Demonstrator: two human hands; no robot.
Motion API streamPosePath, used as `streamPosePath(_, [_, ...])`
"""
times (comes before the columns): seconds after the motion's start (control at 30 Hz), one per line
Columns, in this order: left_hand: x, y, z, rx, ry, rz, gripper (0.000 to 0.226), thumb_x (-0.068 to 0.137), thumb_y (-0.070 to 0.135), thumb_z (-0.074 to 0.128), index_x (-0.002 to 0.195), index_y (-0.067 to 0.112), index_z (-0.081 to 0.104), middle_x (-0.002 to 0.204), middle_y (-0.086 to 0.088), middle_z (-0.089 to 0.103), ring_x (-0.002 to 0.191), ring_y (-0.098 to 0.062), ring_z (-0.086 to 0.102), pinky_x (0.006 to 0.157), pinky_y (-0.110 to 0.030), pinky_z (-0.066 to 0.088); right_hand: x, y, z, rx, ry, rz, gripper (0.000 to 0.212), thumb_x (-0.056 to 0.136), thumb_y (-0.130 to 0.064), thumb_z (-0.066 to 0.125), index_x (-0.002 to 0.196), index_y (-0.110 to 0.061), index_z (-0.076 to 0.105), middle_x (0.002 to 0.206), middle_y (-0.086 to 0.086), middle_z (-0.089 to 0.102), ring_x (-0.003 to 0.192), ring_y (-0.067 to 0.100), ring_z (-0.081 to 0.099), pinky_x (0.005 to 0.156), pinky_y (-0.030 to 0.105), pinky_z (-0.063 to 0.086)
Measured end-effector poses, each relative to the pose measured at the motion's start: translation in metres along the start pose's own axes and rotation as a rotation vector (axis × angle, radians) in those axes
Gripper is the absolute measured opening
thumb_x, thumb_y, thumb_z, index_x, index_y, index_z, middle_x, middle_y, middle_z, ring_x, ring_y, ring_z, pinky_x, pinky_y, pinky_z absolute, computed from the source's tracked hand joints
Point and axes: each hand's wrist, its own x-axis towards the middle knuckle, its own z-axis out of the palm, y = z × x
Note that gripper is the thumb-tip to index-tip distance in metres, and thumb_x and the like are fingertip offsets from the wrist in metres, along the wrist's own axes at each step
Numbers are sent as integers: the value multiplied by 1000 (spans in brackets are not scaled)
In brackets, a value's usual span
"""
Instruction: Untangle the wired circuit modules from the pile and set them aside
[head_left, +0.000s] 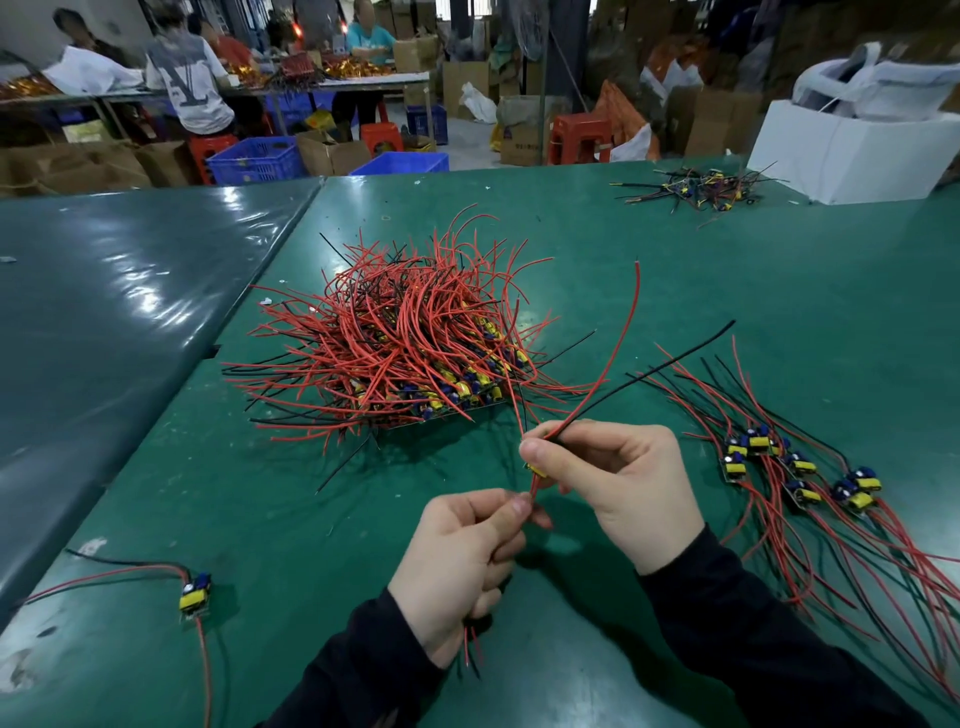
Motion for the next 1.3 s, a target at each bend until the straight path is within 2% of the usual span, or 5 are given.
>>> streamPosePath(0.17, [2,-4,2,96,43,72,32,96,19,50,69,12,65,45,8,23,33,-2,13,34,-7,11,1,0,0,-51,32,37,9,61,-28,75,63,-19,75,59,0,67,51,10,57,48,14,42])
streamPosePath(0.37, [6,-10,3,380,166,442,24,92,13,60,69,11,62,47,10,32,43,-7,25,42,-16,21,3,1,-2,-57,77,94,5,67,-21,76,62,-20,76,56,-1,67,49,9,60,46,16,45])
streamPosePath(0.77, [6,-9,1,535,236,567,28,89,19,63,62,13,60,45,9,39,46,-5,32,46,-19,25,1,3,-1,-41,58,104,11,61,-29,76,63,-18,75,59,1,67,51,11,62,47,17,46])
streamPosePath(1.1, [5,1,0,215,171,393,27,91,9,56,65,4,61,43,3,30,37,-4,22,37,-13,17,4,9,1,156,58,143,17,57,-29,76,69,-17,77,62,2,69,53,11,63,52,17,50])
streamPosePath(1.3, [2,7,-2,62,92,280,22,94,12,49,77,8,63,40,5,33,31,-1,20,32,-8,16,1,23,4,127,-187,278,34,57,-34,77,81,-10,78,81,6,71,75,12,59,69,19,49])
